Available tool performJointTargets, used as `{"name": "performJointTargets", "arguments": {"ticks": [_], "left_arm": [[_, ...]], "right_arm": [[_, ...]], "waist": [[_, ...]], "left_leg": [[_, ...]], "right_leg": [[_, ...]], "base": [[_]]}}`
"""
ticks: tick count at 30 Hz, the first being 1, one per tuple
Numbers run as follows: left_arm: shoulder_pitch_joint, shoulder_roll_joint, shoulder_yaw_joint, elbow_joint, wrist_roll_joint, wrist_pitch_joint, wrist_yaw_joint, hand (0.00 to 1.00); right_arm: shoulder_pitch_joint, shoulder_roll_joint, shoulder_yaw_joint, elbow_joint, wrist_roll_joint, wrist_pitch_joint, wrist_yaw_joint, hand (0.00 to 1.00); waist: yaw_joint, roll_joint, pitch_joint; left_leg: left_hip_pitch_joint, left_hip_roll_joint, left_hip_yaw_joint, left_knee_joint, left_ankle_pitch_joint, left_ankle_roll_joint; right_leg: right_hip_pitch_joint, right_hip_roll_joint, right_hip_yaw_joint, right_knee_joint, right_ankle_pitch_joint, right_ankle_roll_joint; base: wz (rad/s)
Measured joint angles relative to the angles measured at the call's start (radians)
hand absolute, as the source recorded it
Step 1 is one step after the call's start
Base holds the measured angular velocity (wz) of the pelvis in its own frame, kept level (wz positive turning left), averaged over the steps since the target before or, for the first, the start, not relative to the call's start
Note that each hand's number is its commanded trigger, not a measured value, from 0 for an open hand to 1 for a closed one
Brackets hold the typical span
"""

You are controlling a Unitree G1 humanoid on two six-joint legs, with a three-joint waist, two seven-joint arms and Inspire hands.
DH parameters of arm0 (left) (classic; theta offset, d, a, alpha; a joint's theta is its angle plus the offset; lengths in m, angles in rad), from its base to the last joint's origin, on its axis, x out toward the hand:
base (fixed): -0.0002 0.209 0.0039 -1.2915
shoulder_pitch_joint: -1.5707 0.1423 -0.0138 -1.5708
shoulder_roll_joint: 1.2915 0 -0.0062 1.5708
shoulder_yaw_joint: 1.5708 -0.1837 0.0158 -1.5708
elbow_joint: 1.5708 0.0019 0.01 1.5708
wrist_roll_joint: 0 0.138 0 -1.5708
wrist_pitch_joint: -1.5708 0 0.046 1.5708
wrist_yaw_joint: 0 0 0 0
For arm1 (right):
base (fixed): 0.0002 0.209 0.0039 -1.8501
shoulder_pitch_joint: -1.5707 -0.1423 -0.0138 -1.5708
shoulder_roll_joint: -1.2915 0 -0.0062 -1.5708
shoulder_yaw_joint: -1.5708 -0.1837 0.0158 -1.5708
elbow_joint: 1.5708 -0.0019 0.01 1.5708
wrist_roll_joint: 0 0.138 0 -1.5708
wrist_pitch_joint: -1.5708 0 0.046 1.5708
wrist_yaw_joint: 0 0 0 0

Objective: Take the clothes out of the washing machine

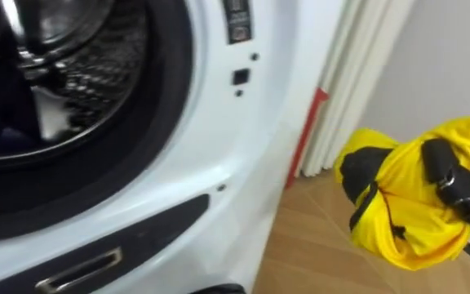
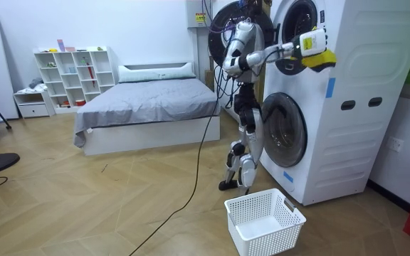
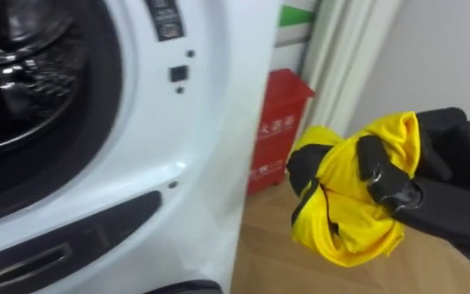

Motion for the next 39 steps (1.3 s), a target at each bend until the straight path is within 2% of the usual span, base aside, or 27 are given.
{"name": "performJointTargets", "arguments": {"ticks": [5, 9, 13, 16, 17, 19, 21, 22, 23, 24, 25, 27, 28, 29, 30, 31, 33, 35, 37, 39], "left_arm": [[-0.022, 0.005, -0.005, 0.02, 0.001, 0.005, -0.011, 0.0], [-0.026, 0.003, -0.027, 0.02, -0.009, 0.02, -0.011, 0.0], [-0.036, 0.002, -0.033, 0.02, -0.037, 0.035, -0.011, 0.0], [-0.044, 0.005, -0.066, 0.02, -0.038, 0.049, -0.01, 0.0], [-0.048, 0.006, -0.084, 0.021, -0.039, 0.049, -0.009, 0.0], [-0.058, 0.003, -0.112, 0.021, -0.043, 0.049, -0.009, 0.0], [-0.066, -0.001, -0.136, 0.022, -0.058, 0.049, -0.014, 0.0], [-0.065, -0.002, -0.146, 0.022, -0.066, 0.049, -0.014, 0.0], [-0.065, -0.006, -0.162, 0.021, -0.076, 0.048, -0.014, 0.0], [-0.066, -0.013, -0.162, 0.02, -0.076, 0.048, -0.014, 0.0], [-0.066, -0.016, -0.162, 0.016, -0.076, 0.048, -0.015, 0.0], [-0.064, -0.027, -0.163, -0.009, -0.076, 0.048, -0.026, 0.0], [-0.064, -0.028, -0.163, -0.013, -0.077, 0.047, -0.031, 0.0], [-0.064, -0.028, -0.162, -0.014, -0.075, 0.046, -0.038, 0.0], [-0.066, -0.029, -0.164, -0.013, -0.077, 0.045, -0.041, 0.0], [-0.068, -0.03, -0.168, -0.013, -0.078, 0.044, -0.041, 0.0], [-0.072, -0.034, -0.195, -0.017, -0.097, 0.032, -0.048, 0.0], [-0.072, -0.035, -0.209, -0.019, -0.117, 0.029, -0.056, 0.0], [-0.072, -0.035, -0.227, -0.025, -0.156, 0.026, -0.056, 0.0], [-0.071, -0.035, -0.246, -0.025, -0.195, 0.018, -0.056, 0.0]], "right_arm": [[0.021, 0.001, 0.005, 0.081, -0.005, 0.0, -0.02, 1.0], [0.038, 0.009, 0.005, 0.16, -0.012, 0.021, -0.074, 1.0], [0.037, 0.01, 0.005, 0.24, -0.063, 0.024, -0.123, 1.0], [0.013, 0.01, 0.034, 0.332, -0.1, 0.021, -0.177, 1.0], [0.003, 0.01, 0.059, 0.382, -0.109, 0.02, -0.2, 1.0], [-0.003, 0.01, 0.091, 0.445, -0.134, 0.022, -0.226, 1.0], [-0.01, 0.012, 0.128, 0.526, -0.169, 0.022, -0.256, 1.0], [-0.012, 0.015, 0.133, 0.545, -0.174, 0.023, -0.265, 1.0], [-0.018, 0.017, 0.145, 0.582, -0.196, 0.023, -0.284, 1.0], [-0.033, 0.018, 0.157, 0.626, -0.216, 0.023, -0.302, 1.0], [-0.041, 0.019, 0.162, 0.647, -0.226, 0.023, -0.314, 1.0], [-0.061, 0.021, 0.163, 0.685, -0.246, 0.021, -0.355, 1.0], [-0.067, 0.025, 0.163, 0.695, -0.246, 0.02, -0.366, 1.0], [-0.082, 0.038, 0.163, 0.725, -0.246, 0.017, -0.392, 1.0], [-0.101, 0.047, 0.164, 0.767, -0.245, 0.011, -0.413, 1.0], [-0.109, 0.049, 0.165, 0.79, -0.244, 0.008, -0.42, 1.0], [-0.137, 0.049, 0.169, 0.865, -0.244, -0.002, -0.457, 1.0], [-0.15, 0.05, 0.177, 0.908, -0.244, -0.003, -0.479, 1.0], [-0.17, 0.05, 0.196, 0.967, -0.24, -0.014, -0.51, 1.0], [-0.193, 0.052, 0.227, 1.045, -0.24, -0.029, -0.541, 1.0]], "waist": [[-0.009, -0.008, 0.0023], [-0.016, -0.008, 0.003], [-0.018, -0.007, 0.0029], [-0.017, 0.0, 0.0084], [-0.018, 0.007, 0.0106], [-0.011, 0.02, 0.0062], [-0.008, 0.048, 0.0079], [-0.008, 0.054, 0.0085], [-0.008, 0.068, 0.007], [-0.009, 0.079, 0.0014], [-0.009, 0.087, 0.0022], [-0.008, 0.114, 0.0012], [-0.007, 0.12, 0.004], [-0.008, 0.13, 0.001], [-0.008, 0.14, 0.0027], [-0.008, 0.145, 0.0027], [-0.006, 0.177, -0.0004], [-0.008, 0.196, -0.0023], [-0.007, 0.203, 0.0005], [-0.006, 0.213, -0.0028]], "left_leg": [[-0.002, 0.001, 0.046, 0.003, -0.003, 0.0], [-0.004, 0.009, 0.06, 0.005, -0.01, 0.002], [-0.011, 0.007, 0.064, 0.007, -0.011, 0.003], [-0.023, 0.012, 0.078, 0.021, -0.016, 0.005], [-0.027, 0.013, 0.078, 0.027, -0.022, 0.007], [-0.039, 0.013, 0.082, 0.033, -0.025, 0.009], [-0.043, 0.011, 0.085, 0.033, -0.025, 0.01], [-0.042, 0.011, 0.085, 0.032, -0.026, 0.01], [-0.046, 0.01, 0.082, 0.031, -0.026, 0.01], [-0.056, 0.009, 0.081, 0.032, -0.025, 0.01], [-0.062, 0.008, 0.081, 0.033, -0.026, 0.01], [-0.09, 0.007, 0.08, 0.041, -0.026, 0.011], [-0.093, 0.007, 0.08, 0.041, -0.026, 0.012], [-0.101, 0.005, 0.079, 0.041, -0.025, 0.012], [-0.109, 0.003, 0.074, 0.042, -0.025, 0.013], [-0.113, -0.001, 0.066, 0.041, -0.023, 0.015], [-0.132, -0.009, 0.043, 0.04, -0.018, 0.021], [-0.142, -0.013, 0.036, 0.042, -0.016, 0.024], [-0.142, -0.02, 0.035, 0.039, -0.012, 0.025], [-0.142, -0.026, 0.034, 0.037, -0.011, 0.027]], "right_leg": [[-0.027, 0.012, 0.041, 0.016, 0.006, 0.004], [-0.029, 0.02, 0.063, 0.014, 0.012, 0.008], [-0.044, 0.019, 0.072, 0.017, 0.016, 0.011], [-0.047, 0.02, 0.078, 0.018, 0.018, 0.012], [-0.049, 0.021, 0.078, 0.017, 0.018, 0.013], [-0.063, 0.021, 0.083, 0.019, 0.02, 0.016], [-0.069, 0.02, 0.085, 0.021, 0.021, 0.018], [-0.069, 0.019, 0.084, 0.021, 0.021, 0.018], [-0.075, 0.019, 0.084, 0.02, 0.021, 0.018], [-0.085, 0.018, 0.085, 0.019, 0.021, 0.019], [-0.09, 0.017, 0.085, 0.019, 0.021, 0.019], [-0.119, 0.016, 0.085, 0.027, 0.021, 0.021], [-0.122, 0.016, 0.084, 0.03, 0.021, 0.021], [-0.134, 0.017, 0.084, 0.035, 0.02, 0.02], [-0.139, 0.017, 0.081, 0.035, 0.02, 0.019], [-0.143, 0.016, 0.08, 0.037, 0.02, 0.019], [-0.164, 0.01, 0.073, 0.042, 0.017, 0.021], [-0.178, 0.004, 0.064, 0.058, 0.009, 0.021], [-0.189, 0.001, 0.062, 0.074, -0.005, 0.022], [-0.198, -0.003, 0.062, 0.092, -0.015, 0.024]], "base": [[-0.28], [-0.16], [-0.09], [-0.06], [0.0], [-0.07], [-0.06], [0.0], [0.0], [0.0], [0.0], [0.0], [0.0], [0.0], [0.03], [0.1], [0.11], [0.11], [0.08], [0.02]]}}
